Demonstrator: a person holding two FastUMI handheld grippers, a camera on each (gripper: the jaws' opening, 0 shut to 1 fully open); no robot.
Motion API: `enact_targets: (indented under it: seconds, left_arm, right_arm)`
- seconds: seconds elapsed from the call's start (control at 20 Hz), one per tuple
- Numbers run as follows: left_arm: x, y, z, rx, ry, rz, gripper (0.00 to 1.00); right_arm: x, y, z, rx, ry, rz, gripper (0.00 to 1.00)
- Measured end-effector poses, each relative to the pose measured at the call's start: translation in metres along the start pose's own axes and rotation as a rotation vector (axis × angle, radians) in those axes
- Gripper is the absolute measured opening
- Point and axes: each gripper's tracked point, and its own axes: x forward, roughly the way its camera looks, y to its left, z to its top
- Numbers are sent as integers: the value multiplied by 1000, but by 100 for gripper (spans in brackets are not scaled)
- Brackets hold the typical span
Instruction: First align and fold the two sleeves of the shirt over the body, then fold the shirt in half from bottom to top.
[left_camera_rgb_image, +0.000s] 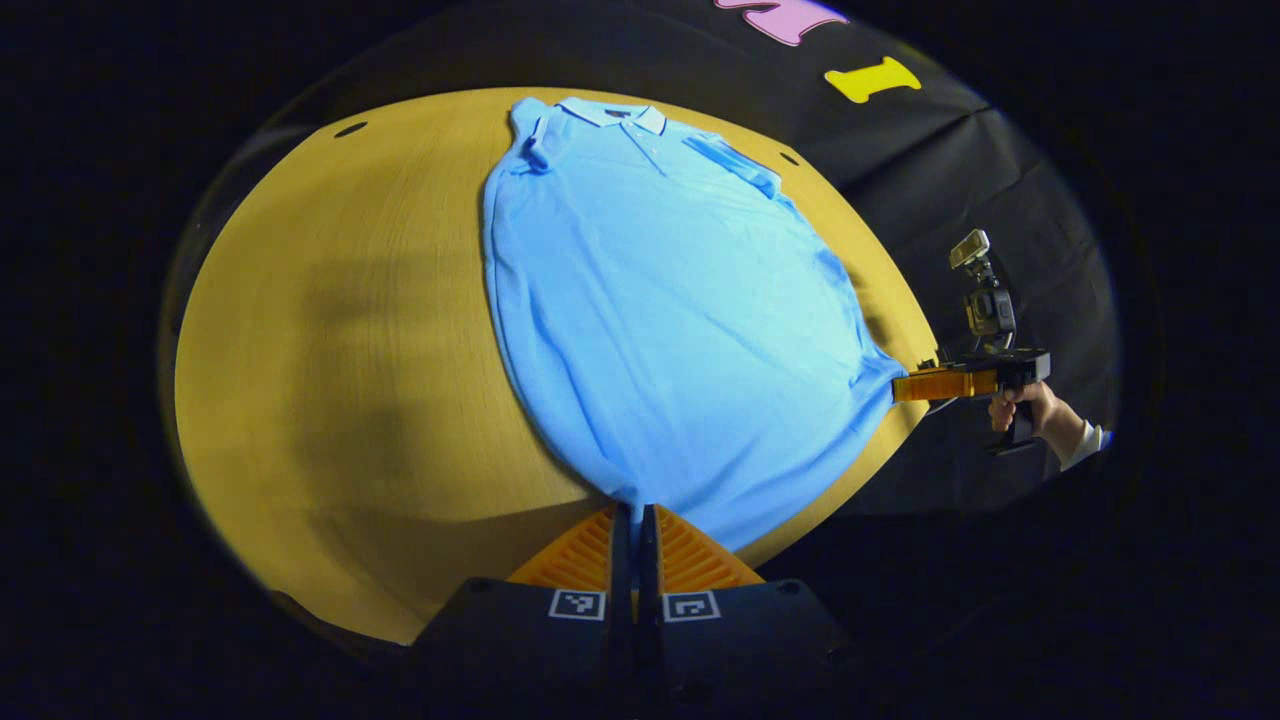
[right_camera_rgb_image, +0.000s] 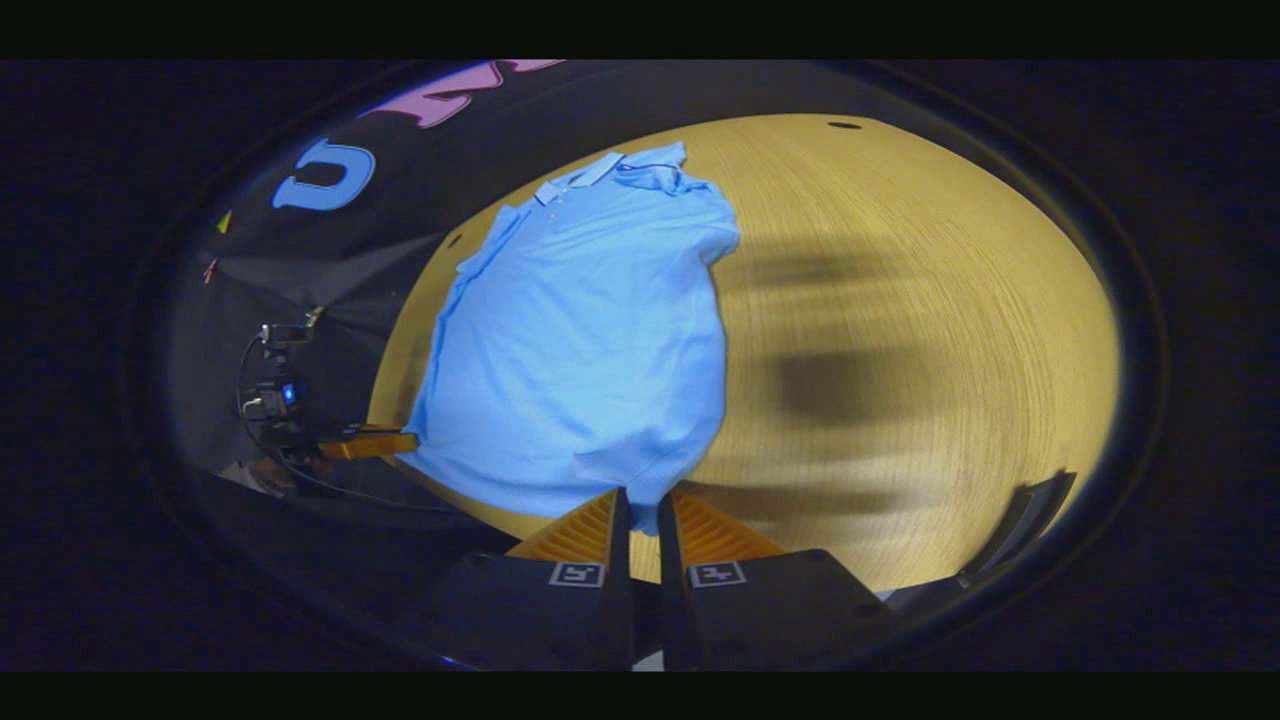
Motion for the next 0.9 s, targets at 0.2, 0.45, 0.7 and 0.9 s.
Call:
enact_targets:
  seconds: [0.2, 0.45, 0.7, 0.9]
  left_arm:
    - [-28, 8, 60, 43, -136, 37, 7]
    - [-56, 14, 147, 75, -282, 71, 6]
    - [-47, 40, 263, 102, -408, 168, 6]
    - [-22, 77, 349, -11, -447, 233, 6]
  right_arm:
    - [-11, 11, 45, -62, -104, 26, 16]
    - [-11, 13, 148, -110, -277, 23, 16]
    - [0, 24, 282, -211, -410, 11, 16]
    - [26, 22, 389, -263, -483, -22, 16]
